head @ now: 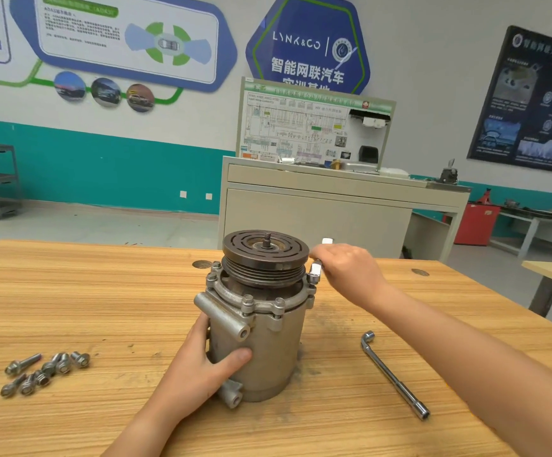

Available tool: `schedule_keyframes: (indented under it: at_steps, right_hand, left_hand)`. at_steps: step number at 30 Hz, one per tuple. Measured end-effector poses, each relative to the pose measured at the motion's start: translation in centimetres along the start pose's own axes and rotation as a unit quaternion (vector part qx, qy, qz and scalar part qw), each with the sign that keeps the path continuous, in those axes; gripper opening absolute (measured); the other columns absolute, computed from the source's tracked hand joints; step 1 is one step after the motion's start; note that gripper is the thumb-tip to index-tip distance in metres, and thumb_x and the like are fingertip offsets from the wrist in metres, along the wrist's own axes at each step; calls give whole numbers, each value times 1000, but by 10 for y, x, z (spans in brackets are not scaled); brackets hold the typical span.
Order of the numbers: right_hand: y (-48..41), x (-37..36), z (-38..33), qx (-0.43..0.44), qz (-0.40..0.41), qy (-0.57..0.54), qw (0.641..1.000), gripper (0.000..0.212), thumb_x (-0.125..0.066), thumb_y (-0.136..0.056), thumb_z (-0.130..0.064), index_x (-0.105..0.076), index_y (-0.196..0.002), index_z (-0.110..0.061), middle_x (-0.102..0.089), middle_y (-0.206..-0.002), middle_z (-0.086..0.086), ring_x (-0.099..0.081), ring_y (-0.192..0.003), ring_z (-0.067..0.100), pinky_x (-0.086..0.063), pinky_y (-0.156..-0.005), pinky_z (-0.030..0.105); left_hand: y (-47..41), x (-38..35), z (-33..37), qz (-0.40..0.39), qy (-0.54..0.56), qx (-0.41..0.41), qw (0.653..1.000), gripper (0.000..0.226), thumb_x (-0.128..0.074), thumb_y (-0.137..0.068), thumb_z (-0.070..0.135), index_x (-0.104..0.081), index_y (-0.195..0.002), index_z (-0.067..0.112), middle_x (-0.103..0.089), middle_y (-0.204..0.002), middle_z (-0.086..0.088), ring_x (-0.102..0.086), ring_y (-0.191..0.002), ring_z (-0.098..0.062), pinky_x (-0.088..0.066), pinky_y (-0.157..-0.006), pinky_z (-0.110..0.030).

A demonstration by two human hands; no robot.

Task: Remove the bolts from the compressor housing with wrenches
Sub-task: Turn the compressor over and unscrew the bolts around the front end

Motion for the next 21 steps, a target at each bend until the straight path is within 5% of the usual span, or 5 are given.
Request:
schedule_keyframes:
  at_steps: [4, 7, 11, 17, 21]
  right_hand:
    - [-10, -14, -10, -27, -14, -86, 996, 31, -60, -68, 17, -71, -90, -2, -72, -80, 13, -68, -69, 31, -56, -62, 41]
    - [1, -9, 16, -145, -18, -86, 986, 25, -48, -92, -6, -62, -114, -5, -69, -93, 12, -64, -84, 29, -50, -68, 38]
    - [30, 30, 27, -235, 18, -126, 964, 31, -37, -99, -20, -47, -125, -6, -49, -61, 1, -50, -55, 24, -31, -50, 29]
    - [64, 61, -4, -202, -175, 75, 961, 49, -37, -96, -17, -22, -142, -27, -39, -60, -4, -45, -61, 22, -23, -43, 28]
    - [59, 61, -26, -182, -238, 119, 946, 62, -38, -89, -3, -16, -144, -21, -30, -60, -4, -37, -63, 22, -15, -42, 27]
  left_hand:
    - [0, 0, 1, -8, -4, 1, 1000, 71, -67, -48, 61, -42, -113, 48, -59, -115, 17, -50, -100, 19, -45, -75, -10]
    - [1, -1, 3, -11, -7, 2, 1000, 62, -70, -57, 51, -41, -111, 48, -58, -115, 16, -49, -99, 21, -43, -73, -6]
    - [3, -1, 5, -11, -10, 3, 1000, 59, -68, -62, 45, -40, -113, 48, -57, -119, 16, -51, -107, 11, -45, -85, -16]
    - [3, -1, 5, -9, -26, -5, 1000, 49, -74, -80, 27, -40, -109, 48, -55, -119, 17, -49, -105, 13, -42, -81, -12]
    - [2, -1, 5, -4, -29, -8, 1000, 50, -72, -81, 24, -39, -112, 45, -54, -119, 19, -47, -104, 16, -40, -80, -11]
Point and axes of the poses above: each hand's wrist, its own y-axis away from the middle knuckle, its own x-axis out of the back of the hand, z = x × y, the point moved 7 cm from there along -y, towards the middle knuckle
